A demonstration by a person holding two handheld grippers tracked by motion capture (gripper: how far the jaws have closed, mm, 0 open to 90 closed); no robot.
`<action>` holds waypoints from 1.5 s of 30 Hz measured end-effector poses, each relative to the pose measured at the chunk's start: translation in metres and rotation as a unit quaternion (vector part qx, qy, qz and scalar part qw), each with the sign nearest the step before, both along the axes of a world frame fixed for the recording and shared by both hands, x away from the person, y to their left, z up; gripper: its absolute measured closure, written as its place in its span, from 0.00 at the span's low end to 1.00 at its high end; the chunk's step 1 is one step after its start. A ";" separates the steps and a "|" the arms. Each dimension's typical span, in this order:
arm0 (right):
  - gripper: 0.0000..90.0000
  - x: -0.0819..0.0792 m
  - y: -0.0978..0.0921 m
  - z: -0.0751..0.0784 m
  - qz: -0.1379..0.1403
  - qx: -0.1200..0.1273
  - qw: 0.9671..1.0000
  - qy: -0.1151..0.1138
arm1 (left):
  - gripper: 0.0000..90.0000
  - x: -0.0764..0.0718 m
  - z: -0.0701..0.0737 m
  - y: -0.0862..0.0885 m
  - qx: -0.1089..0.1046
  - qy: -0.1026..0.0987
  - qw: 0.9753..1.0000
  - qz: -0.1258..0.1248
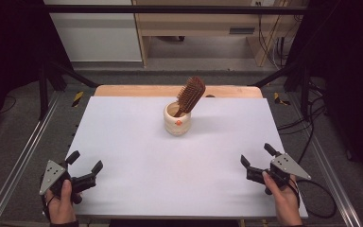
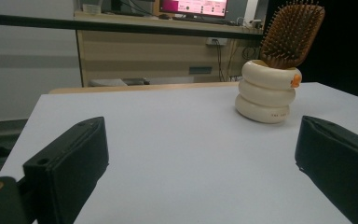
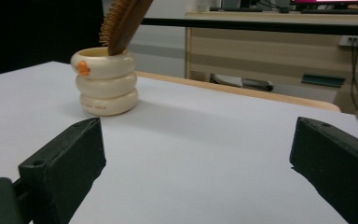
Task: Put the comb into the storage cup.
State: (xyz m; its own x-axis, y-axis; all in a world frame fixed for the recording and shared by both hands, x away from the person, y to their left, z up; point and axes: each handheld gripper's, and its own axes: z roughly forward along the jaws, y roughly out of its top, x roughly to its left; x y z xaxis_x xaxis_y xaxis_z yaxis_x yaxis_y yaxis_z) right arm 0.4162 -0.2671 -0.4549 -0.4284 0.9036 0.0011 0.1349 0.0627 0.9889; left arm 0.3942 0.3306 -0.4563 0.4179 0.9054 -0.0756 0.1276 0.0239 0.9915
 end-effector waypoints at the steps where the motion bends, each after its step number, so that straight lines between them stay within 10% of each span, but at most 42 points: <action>1: 0.04 0.000 0.002 -0.001 0.008 0.001 1.000 -0.001 | 0.03 0.000 0.000 0.000 0.000 -0.001 1.000 -0.001; 45: 0.03 -0.001 0.048 -0.016 0.098 -0.025 0.995 -0.017 | 0.03 -0.001 0.001 -0.019 -0.008 -0.017 0.998 -0.052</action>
